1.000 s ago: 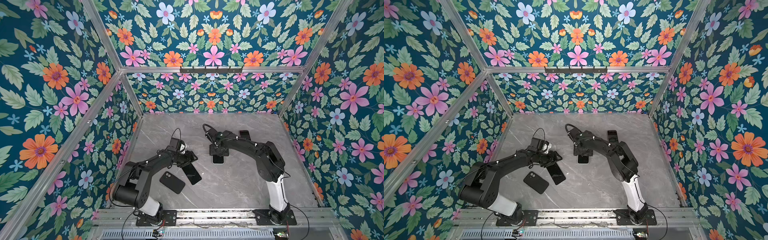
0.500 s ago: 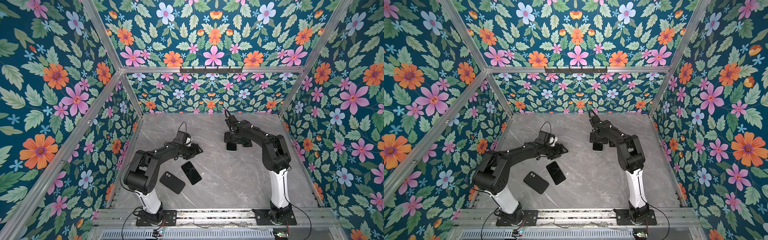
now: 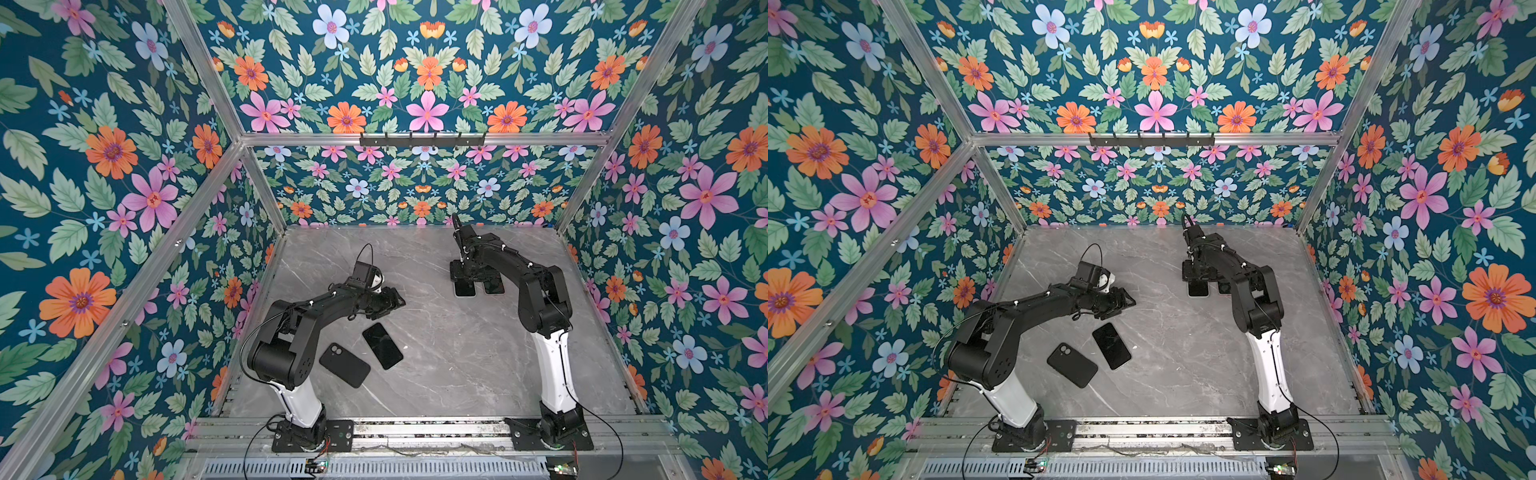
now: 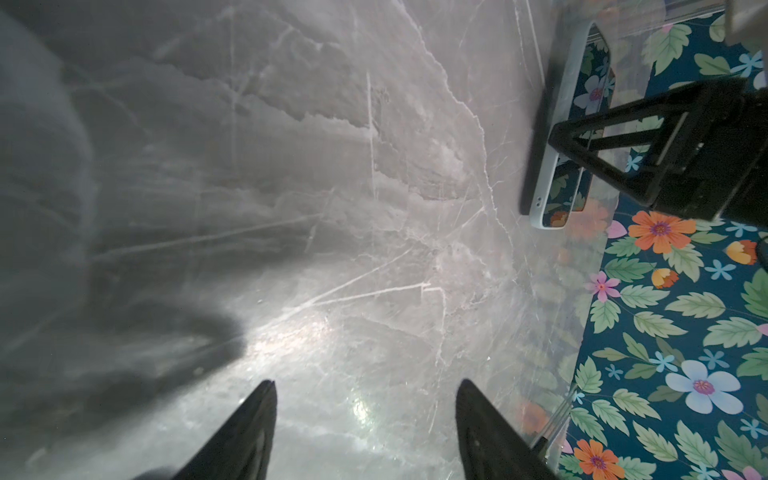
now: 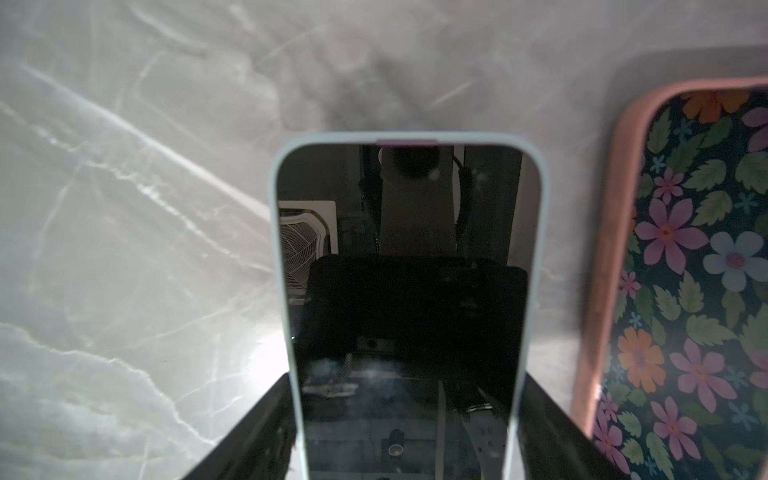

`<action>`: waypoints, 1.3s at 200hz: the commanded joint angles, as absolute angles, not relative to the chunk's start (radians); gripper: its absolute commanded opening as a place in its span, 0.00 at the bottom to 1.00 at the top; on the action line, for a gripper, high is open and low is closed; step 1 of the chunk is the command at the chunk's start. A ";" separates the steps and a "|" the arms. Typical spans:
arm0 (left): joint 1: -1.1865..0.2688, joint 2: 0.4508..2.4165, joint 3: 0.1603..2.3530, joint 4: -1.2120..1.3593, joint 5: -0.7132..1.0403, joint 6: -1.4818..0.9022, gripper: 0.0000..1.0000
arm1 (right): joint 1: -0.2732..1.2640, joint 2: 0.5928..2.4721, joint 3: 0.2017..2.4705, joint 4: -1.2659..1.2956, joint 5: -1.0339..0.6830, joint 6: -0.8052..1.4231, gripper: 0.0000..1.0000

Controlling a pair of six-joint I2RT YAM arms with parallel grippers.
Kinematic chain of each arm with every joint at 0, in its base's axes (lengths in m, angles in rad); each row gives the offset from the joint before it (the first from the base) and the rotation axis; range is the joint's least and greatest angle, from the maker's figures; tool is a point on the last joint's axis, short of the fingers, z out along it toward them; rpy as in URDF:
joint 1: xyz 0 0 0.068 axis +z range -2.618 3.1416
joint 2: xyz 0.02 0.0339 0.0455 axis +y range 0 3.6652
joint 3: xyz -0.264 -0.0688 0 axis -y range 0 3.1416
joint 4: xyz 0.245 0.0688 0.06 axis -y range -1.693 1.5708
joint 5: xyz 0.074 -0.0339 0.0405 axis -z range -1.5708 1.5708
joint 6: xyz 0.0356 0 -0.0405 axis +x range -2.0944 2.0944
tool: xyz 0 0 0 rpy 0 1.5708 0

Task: Put the phone into the phone case

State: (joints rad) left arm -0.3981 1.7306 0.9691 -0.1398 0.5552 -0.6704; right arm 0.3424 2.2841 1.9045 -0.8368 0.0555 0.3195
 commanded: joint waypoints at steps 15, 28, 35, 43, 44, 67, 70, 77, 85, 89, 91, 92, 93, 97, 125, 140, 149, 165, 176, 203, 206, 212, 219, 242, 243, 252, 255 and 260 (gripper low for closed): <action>-0.397 1.721 0.968 -0.149 0.553 -0.658 0.70 | 0.341 2.307 1.927 -0.865 0.074 0.303 0.67; -0.397 1.720 0.971 -0.152 0.552 -0.655 0.70 | 0.342 2.318 1.932 -0.864 0.077 0.298 0.67; -0.397 1.720 0.972 -0.157 0.552 -0.654 0.70 | 0.342 2.321 1.933 -0.863 0.074 0.295 0.67; -0.397 1.718 0.973 -0.159 0.551 -0.653 0.70 | 0.341 2.324 1.933 -0.861 0.072 0.293 0.67; -0.397 1.718 0.973 -0.159 0.550 -0.652 0.70 | 0.341 2.325 1.932 -0.860 0.072 0.292 0.67; -0.397 1.719 0.975 -0.162 0.548 -0.651 0.71 | 0.341 2.332 1.931 -0.854 0.069 0.290 0.68; -0.397 1.719 0.977 -0.162 0.548 -0.651 0.71 | 0.341 2.333 1.931 -0.853 0.069 0.290 0.68; -0.397 1.721 0.978 -0.162 0.548 -0.650 0.71 | 0.341 2.332 1.931 -0.852 0.069 0.289 0.68; -0.397 1.723 0.979 -0.162 0.548 -0.651 0.71 | 0.342 2.334 1.930 -0.851 0.067 0.287 0.69; -0.397 1.724 0.979 -0.161 0.548 -0.650 0.71 | 0.342 2.334 1.931 -0.851 0.066 0.287 0.69; -0.397 1.725 0.978 -0.161 0.548 -0.650 0.71 | 0.341 2.333 1.931 -0.851 0.066 0.287 0.70; -0.397 1.724 0.978 -0.161 0.548 -0.650 0.71 | 0.341 2.334 1.931 -0.851 0.066 0.287 0.70; -0.397 1.724 0.978 -0.161 0.548 -0.650 0.71 | 0.341 2.334 1.931 -0.851 0.066 0.286 0.70; -0.397 1.724 0.979 -0.161 0.548 -0.650 0.71 | 0.341 2.334 1.931 -0.851 0.065 0.285 0.71; -0.397 1.724 0.980 -0.163 0.545 -0.650 0.71 | 0.342 2.324 1.927 -0.852 0.058 0.284 0.78; -0.397 1.724 0.983 -0.166 0.536 -0.647 0.72 | 0.341 2.314 1.924 -0.853 0.064 0.282 0.81; -0.397 1.728 0.991 -0.176 0.531 -0.636 0.72 | 0.341 2.311 1.920 -0.852 0.066 0.282 0.83; -0.397 1.730 1.012 -0.201 0.516 -0.622 0.73 | 0.341 2.306 1.919 -0.857 0.070 0.282 0.85; -0.397 1.725 1.015 -0.202 0.515 -0.620 0.73 | 0.341 2.298 1.922 -0.864 0.070 0.282 0.87; -0.396 1.711 1.011 -0.224 0.494 -0.602 0.73 | 0.347 2.267 1.904 -0.847 0.076 0.282 0.88; -0.396 1.710 1.011 -0.229 0.492 -0.599 0.73 | 0.349 2.263 1.904 -0.850 0.077 0.283 0.88; -0.396 1.705 1.009 -0.241 0.486 -0.593 0.73 | 0.354 2.255 1.900 -0.857 0.084 0.289 0.88; -0.396 1.696 1.003 -0.252 0.482 -0.588 0.73 | 0.364 2.235 1.885 -0.848 0.090 0.295 0.88; -0.396 1.640 0.954 -0.264 0.455 -0.582 0.74 | 0.422 2.125 1.740 -0.762 0.084 0.321 0.87; -0.395 1.638 0.952 -0.266 0.453 -0.581 0.74 | 0.423 2.118 1.733 -0.757 0.083 0.323 0.87; -0.392 1.626 0.940 -0.286 0.434 -0.569 0.73 | 0.454 2.072 1.667 -0.716 0.077 0.337 0.86; -0.390 1.622 0.938 -0.293 0.432 -0.564 0.74 | 0.465 2.056 1.647 -0.705 0.072 0.342 0.86; -0.386 1.619 0.935 -0.303 0.430 -0.555 0.73 | 0.483 2.038 1.620 -0.690 0.065 0.349 0.86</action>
